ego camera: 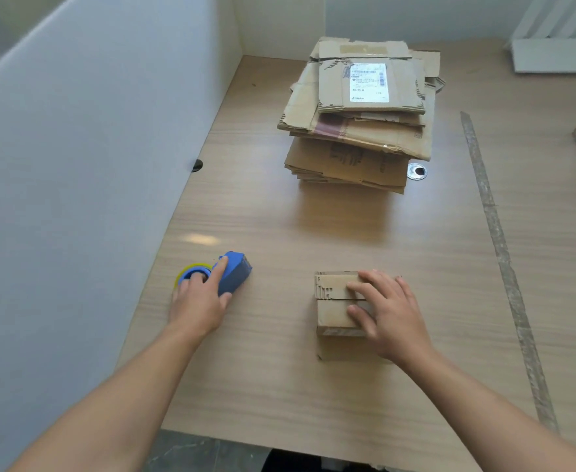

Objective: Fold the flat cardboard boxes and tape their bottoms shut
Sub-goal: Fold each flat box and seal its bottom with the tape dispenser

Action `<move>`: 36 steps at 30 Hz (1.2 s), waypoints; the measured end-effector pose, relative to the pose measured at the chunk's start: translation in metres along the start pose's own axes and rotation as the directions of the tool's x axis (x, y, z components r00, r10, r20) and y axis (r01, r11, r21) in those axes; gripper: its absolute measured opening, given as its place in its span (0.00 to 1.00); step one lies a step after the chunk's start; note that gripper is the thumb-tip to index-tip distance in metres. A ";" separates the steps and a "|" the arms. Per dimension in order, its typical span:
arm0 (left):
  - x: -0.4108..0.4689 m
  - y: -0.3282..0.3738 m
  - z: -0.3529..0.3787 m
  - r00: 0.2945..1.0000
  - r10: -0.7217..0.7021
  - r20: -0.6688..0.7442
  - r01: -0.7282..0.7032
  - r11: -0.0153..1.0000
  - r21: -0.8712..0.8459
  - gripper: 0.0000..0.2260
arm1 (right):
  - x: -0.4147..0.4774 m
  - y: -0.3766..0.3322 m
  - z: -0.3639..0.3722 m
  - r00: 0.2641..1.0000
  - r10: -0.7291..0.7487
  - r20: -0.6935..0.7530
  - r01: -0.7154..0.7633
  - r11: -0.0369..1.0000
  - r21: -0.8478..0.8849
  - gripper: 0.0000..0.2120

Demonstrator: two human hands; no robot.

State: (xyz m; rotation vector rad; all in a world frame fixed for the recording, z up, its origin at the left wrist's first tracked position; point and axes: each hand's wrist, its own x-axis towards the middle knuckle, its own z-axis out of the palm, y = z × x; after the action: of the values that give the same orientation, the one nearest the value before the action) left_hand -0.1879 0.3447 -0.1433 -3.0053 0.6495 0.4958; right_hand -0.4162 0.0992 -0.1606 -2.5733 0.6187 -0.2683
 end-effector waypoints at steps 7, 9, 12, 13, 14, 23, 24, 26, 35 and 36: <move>0.020 -0.004 0.020 1.000 0.016 0.025 -0.012 0.989 -0.148 0.32 | 0.001 0.002 0.003 1.000 0.008 -0.005 -0.007 0.999 0.031 0.18; 0.021 0.007 0.024 1.000 -0.030 0.001 0.029 0.972 -0.232 0.30 | 0.001 0.003 0.005 1.000 0.002 -0.014 -0.002 0.999 0.048 0.18; 0.020 0.026 0.020 1.000 -0.017 -0.009 0.014 0.964 -0.265 0.30 | 0.002 0.004 0.005 1.000 0.006 -0.025 -0.004 0.997 0.082 0.17; 0.017 0.031 0.014 1.000 0.009 -0.011 -0.012 0.961 -0.277 0.30 | 0.002 0.005 0.005 1.000 0.015 -0.027 -0.012 0.995 0.101 0.16; 0.014 0.037 0.005 0.999 0.050 -0.019 -0.054 0.954 -0.294 0.30 | 0.002 0.006 0.005 0.999 0.025 -0.029 -0.022 0.992 0.122 0.15; -0.046 0.075 -0.053 0.701 0.668 -0.249 -0.712 0.673 -0.199 0.24 | 0.005 0.006 -0.011 0.992 0.116 0.042 -0.122 0.891 0.437 0.20; -0.047 0.079 -0.049 0.620 0.744 -0.248 -0.781 0.615 -0.107 0.21 | 0.005 0.005 -0.016 0.990 0.125 0.066 -0.141 0.858 0.493 0.23; -0.047 0.087 -0.042 0.523 0.823 -0.223 -0.844 0.537 0.001 0.20 | 0.003 0.004 -0.022 0.986 0.122 0.115 -0.166 0.818 0.551 0.27; -0.046 0.100 -0.035 0.440 0.874 -0.206 -0.872 0.471 0.132 0.18 | 0.002 0.015 -0.031 0.984 -0.009 0.180 -0.102 0.795 0.598 0.13; -0.045 0.101 -0.035 0.442 0.874 -0.203 -0.869 0.473 0.145 0.18 | 0.002 0.015 -0.031 0.982 -0.012 0.188 -0.107 0.788 0.607 0.13</move>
State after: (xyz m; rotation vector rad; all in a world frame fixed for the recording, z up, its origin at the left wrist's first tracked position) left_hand -0.2574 0.2676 -0.0920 -2.4364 2.2480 0.0633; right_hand -0.4295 0.0741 -0.1406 -1.9148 0.4322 -0.1749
